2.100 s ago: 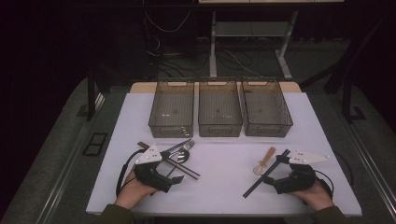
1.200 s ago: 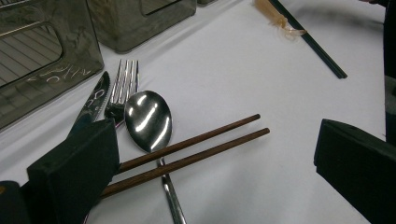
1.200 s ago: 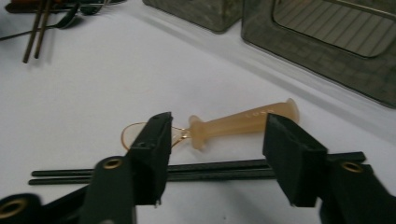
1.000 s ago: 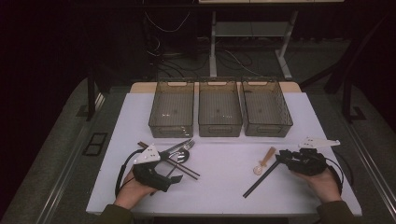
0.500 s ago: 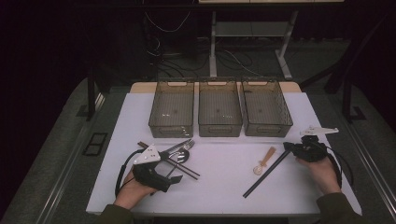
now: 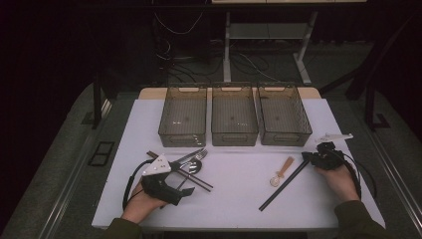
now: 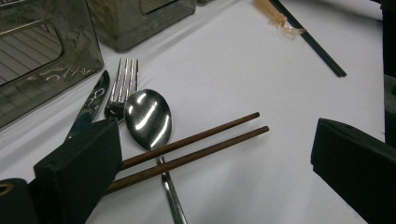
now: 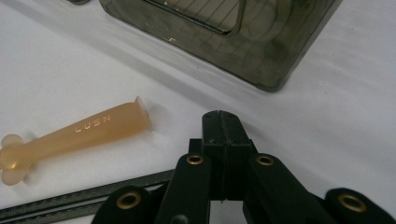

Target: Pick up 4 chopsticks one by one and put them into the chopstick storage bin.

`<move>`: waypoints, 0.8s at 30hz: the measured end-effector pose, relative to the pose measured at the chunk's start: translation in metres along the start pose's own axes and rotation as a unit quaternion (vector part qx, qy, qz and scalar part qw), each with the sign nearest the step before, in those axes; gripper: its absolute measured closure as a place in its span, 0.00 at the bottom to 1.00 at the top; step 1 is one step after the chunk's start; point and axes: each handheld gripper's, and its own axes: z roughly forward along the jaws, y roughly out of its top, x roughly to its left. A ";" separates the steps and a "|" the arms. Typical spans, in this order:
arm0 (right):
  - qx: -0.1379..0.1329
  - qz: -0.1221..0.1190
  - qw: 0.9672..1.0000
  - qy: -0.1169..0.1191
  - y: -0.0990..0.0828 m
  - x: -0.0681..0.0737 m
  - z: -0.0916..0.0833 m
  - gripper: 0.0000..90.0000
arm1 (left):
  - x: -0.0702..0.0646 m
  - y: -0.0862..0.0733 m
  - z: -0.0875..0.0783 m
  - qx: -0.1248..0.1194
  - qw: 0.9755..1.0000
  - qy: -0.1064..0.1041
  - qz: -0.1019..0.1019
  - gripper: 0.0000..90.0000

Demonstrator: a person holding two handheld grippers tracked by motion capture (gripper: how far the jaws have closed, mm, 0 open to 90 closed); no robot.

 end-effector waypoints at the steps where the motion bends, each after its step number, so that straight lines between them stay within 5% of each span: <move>1: 0.001 0.000 1.000 -0.001 0.000 0.000 0.000 1.00 | 0.000 0.000 0.000 0.000 1.000 0.000 0.000 0.01; 24: 0.015 -0.006 1.000 -0.005 -0.002 0.001 -0.002 1.00 | 0.000 0.000 0.000 0.001 1.000 -0.001 0.001 0.01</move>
